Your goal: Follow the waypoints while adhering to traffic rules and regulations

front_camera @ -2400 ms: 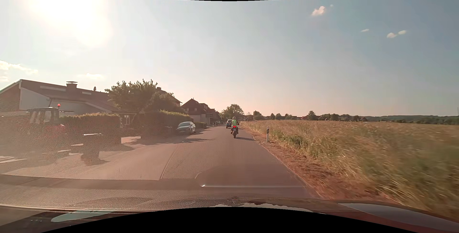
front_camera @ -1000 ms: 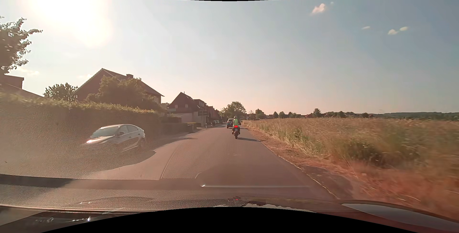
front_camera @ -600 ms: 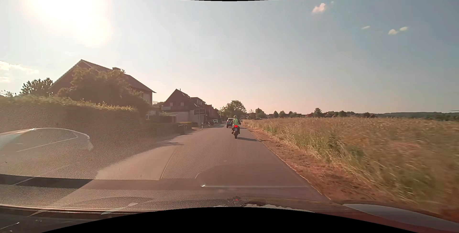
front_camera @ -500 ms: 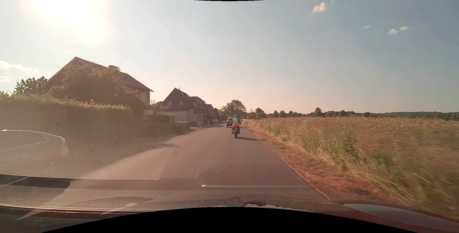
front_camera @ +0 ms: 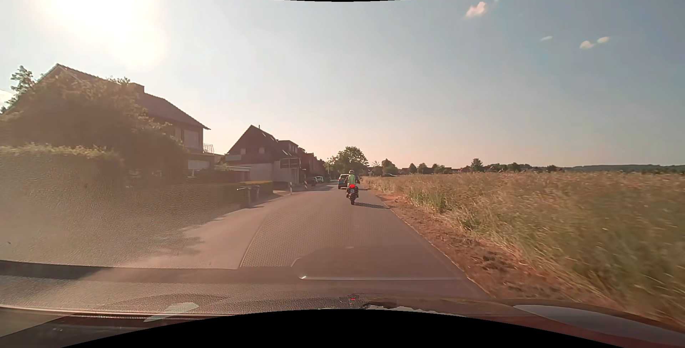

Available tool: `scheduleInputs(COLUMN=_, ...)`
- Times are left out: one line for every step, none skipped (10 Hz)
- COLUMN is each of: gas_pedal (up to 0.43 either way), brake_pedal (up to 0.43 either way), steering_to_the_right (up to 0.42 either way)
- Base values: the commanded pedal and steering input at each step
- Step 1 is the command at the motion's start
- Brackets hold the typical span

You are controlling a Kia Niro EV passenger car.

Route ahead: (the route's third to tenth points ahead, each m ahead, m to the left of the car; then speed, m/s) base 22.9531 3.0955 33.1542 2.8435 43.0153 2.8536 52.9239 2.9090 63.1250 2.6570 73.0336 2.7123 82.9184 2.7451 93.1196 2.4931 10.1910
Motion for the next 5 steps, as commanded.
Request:
scheduleInputs(gas_pedal=0.067, brake_pedal=0.000, steering_to_the_right=-0.002)
scheduleInputs(gas_pedal=0.067, brake_pedal=0.000, steering_to_the_right=-0.002)
scheduleInputs(gas_pedal=0.067, brake_pedal=0.000, steering_to_the_right=-0.001)
scheduleInputs(gas_pedal=0.067, brake_pedal=0.000, steering_to_the_right=-0.001)
scheduleInputs(gas_pedal=0.079, brake_pedal=0.000, steering_to_the_right=-0.002)
